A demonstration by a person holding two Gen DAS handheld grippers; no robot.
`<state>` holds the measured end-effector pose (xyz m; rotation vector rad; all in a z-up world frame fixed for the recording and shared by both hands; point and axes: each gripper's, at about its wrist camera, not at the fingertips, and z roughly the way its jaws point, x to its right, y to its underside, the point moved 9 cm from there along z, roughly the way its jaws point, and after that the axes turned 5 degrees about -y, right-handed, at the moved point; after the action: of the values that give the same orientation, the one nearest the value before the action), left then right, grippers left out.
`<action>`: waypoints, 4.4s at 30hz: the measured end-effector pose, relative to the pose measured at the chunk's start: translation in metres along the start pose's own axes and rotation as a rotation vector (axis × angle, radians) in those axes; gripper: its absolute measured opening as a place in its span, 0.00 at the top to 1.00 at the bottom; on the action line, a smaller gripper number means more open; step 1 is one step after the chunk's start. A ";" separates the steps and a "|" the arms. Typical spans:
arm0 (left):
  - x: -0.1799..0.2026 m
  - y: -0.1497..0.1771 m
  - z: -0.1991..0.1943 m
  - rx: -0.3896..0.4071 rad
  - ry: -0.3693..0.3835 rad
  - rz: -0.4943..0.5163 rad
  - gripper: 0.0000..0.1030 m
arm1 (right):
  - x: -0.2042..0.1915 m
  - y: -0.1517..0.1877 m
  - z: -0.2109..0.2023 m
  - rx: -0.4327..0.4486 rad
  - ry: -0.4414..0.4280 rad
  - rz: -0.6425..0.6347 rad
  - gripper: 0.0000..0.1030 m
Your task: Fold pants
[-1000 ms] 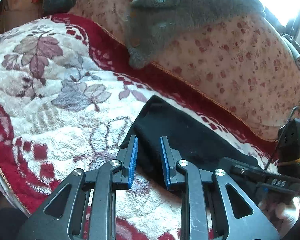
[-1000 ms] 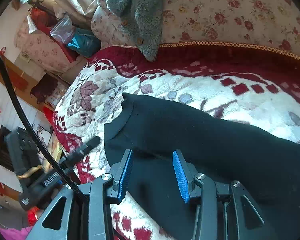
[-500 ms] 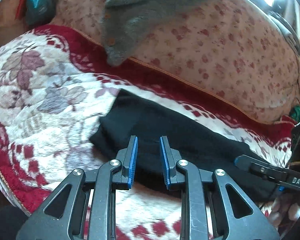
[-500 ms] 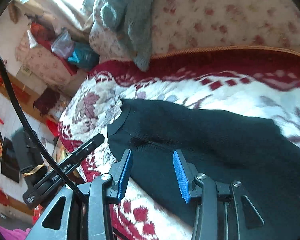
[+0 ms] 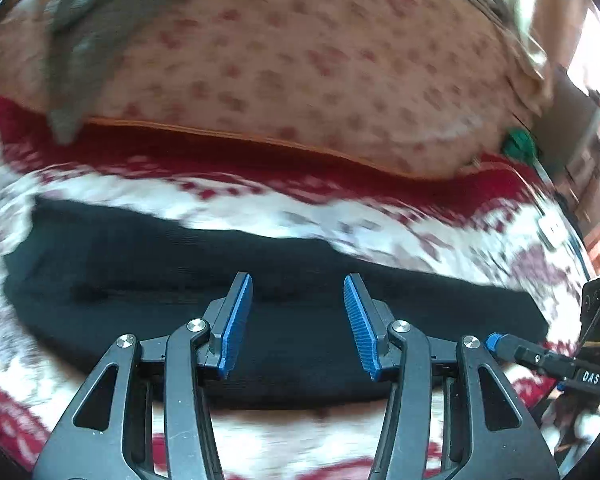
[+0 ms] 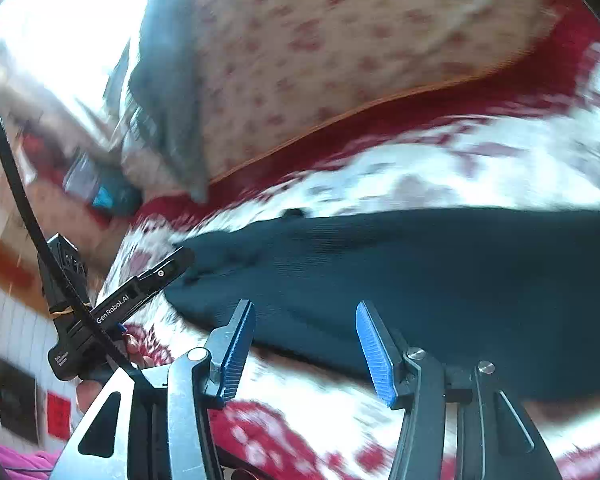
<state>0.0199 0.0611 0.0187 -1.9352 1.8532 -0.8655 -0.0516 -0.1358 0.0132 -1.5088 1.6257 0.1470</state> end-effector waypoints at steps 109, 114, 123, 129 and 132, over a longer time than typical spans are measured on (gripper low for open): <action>-0.032 -0.033 0.005 -0.092 0.319 0.046 0.91 | -0.069 -0.020 0.028 0.040 -0.331 -0.033 0.54; 0.007 -0.018 -0.004 -0.103 0.383 0.087 0.91 | -0.037 -0.034 0.015 0.094 -0.149 -0.052 0.54; 0.025 0.022 0.045 -0.201 0.259 0.092 0.91 | -0.001 -0.030 0.043 0.047 0.089 -0.160 0.55; 0.013 0.027 0.049 -0.214 0.280 0.006 0.87 | -0.003 -0.032 0.044 0.027 0.111 -0.182 0.54; 0.004 0.024 0.044 -0.208 0.232 -0.017 0.86 | -0.020 -0.039 0.041 0.029 0.060 -0.163 0.54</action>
<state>0.0282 0.0472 -0.0293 -2.0481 2.1382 -0.9724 -0.0006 -0.1056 0.0198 -1.6294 1.5364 -0.0119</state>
